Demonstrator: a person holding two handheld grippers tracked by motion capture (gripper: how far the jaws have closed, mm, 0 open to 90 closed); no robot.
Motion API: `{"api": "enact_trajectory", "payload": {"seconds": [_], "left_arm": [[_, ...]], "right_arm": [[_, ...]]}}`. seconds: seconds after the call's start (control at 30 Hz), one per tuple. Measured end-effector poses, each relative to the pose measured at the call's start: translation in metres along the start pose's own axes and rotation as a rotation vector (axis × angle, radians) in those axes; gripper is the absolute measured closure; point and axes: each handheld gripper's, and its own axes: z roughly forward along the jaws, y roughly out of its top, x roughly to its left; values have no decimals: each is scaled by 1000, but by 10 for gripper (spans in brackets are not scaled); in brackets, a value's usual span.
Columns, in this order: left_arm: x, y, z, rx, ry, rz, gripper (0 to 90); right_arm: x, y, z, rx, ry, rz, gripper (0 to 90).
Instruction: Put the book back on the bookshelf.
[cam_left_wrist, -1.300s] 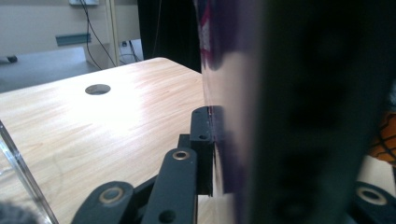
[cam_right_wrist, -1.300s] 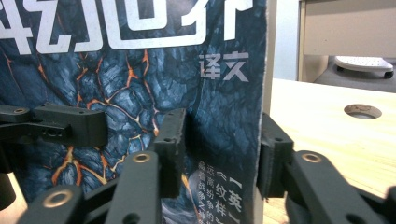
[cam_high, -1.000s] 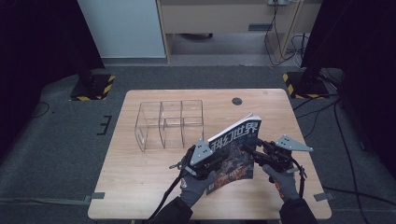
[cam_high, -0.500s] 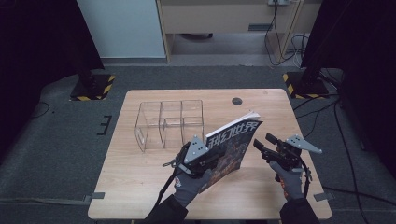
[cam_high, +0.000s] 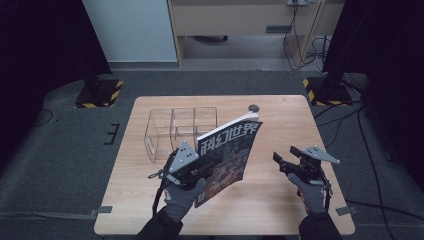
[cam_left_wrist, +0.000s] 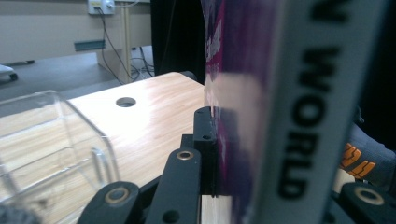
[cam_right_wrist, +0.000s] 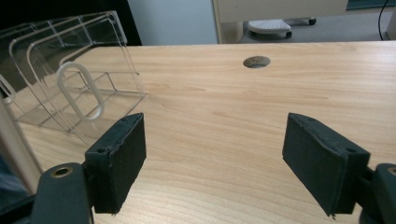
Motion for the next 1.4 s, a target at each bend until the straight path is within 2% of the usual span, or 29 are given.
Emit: {"api": "enact_trajectory", "payload": {"seconds": [0.3, 0.5, 0.93, 1.1, 1.4], "left_arm": [[22, 5, -39, -38, 61, -23, 816], [40, 6, -63, -66, 125, -44, 816], [70, 7, -90, -102, 257, -82, 816], [77, 10, -99, -127, 273, -103, 816], [90, 17, -124, -193, 324, -128, 816]], "right_arm": [[-1, -5, 2, 42, -22, -18, 214], [1, -7, 4, 65, -20, -39, 213], [5, -10, 9, 112, -36, -78, 206], [4, -11, 10, 123, -41, -85, 204], [5, -12, 12, 139, -43, -99, 202]]}}
